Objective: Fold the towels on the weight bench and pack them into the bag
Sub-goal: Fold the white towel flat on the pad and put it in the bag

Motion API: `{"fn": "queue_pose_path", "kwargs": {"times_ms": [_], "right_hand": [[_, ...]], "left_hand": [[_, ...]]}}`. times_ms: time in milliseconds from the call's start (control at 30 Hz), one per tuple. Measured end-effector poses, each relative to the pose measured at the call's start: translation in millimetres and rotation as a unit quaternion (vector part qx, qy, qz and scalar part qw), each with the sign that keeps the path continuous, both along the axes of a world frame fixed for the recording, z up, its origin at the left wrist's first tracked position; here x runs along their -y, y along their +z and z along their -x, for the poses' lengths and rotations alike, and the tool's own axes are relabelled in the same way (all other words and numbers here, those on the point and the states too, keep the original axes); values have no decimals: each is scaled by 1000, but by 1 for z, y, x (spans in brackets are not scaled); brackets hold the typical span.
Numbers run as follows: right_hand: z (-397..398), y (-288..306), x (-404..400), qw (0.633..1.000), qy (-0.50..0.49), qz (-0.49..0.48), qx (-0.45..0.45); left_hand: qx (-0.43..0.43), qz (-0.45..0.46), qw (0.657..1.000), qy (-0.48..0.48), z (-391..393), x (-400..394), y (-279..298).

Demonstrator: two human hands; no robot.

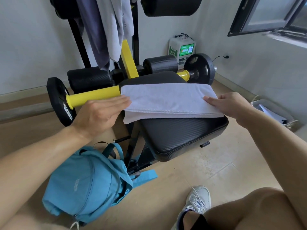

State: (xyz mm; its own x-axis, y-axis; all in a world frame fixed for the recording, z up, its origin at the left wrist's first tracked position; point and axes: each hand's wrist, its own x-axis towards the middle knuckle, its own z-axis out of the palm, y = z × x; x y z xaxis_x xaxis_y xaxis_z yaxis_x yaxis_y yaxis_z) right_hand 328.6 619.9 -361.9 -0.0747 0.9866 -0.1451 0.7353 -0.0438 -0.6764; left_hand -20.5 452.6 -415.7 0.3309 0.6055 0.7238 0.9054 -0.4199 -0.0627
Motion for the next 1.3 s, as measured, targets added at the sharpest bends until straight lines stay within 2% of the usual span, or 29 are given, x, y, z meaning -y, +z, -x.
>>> {"fn": "queue_pose_path", "kwargs": {"times_ms": [133, 267, 367, 433, 467, 533, 567, 600, 667, 700, 733, 767, 900, 1100, 1200, 1267, 1300], "right_hand": [[1, -2, -1, 999, 12, -10, 43], [2, -3, -2, 997, 33, -19, 74], [2, -2, -3, 995, 37, -24, 87], [3, -2, -3, 995, 35, -25, 89], [3, -3, -3, 996, 33, -26, 84], [3, -3, -3, 997, 22, -30, 70], [4, -3, -2, 998, 13, -31, 60], [5, -3, -2, 998, 4, -29, 48], [6, -4, -1, 1000, -6, -9, 23], [7, -5, 0, 1000, -7, 5, 11], [7, -5, 0, 1000, -7, 17, -1], [7, -5, 1, 1000, -7, 23, -12], [7, -5, 1, 997, -15, 4, -79], [2, -1, -12, 976, -28, -31, -213], [-2, 0, -18, 967, -49, -24, -249], [-7, 1, -19, 967, -61, -18, -246], [-10, 2, -18, 967, -62, -12, -246]], "left_hand": [[9, -23, 1000, 3, 4, -1, -2], [14, 6, 1000, 0, 1, 0, -23], [69, 24, 997, 11, -6, 3, -27], [178, 38, 983, 39, -13, 7, -21], [260, 58, 961, 72, -16, 8, -17], [425, 121, 884, 156, -26, 6, -4], [493, 163, 832, 195, -29, 3, -1], [563, 224, 765, 217, -31, -1, 2], [686, 350, 612, 180, -30, -7, 3], [708, 394, 566, 152, -30, -8, 3], [711, 427, 545, 126, -31, -8, 3], [707, 444, 540, 107, -32, -8, 4], [712, 421, 558, 67, -37, -14, 8], [732, 381, 559, 74, -49, -13, 20], [716, 416, 555, 78, -65, -8, 28], [664, 427, 601, 128, -74, -4, 34], [647, 389, 634, 167, -75, -5, 36]]}}
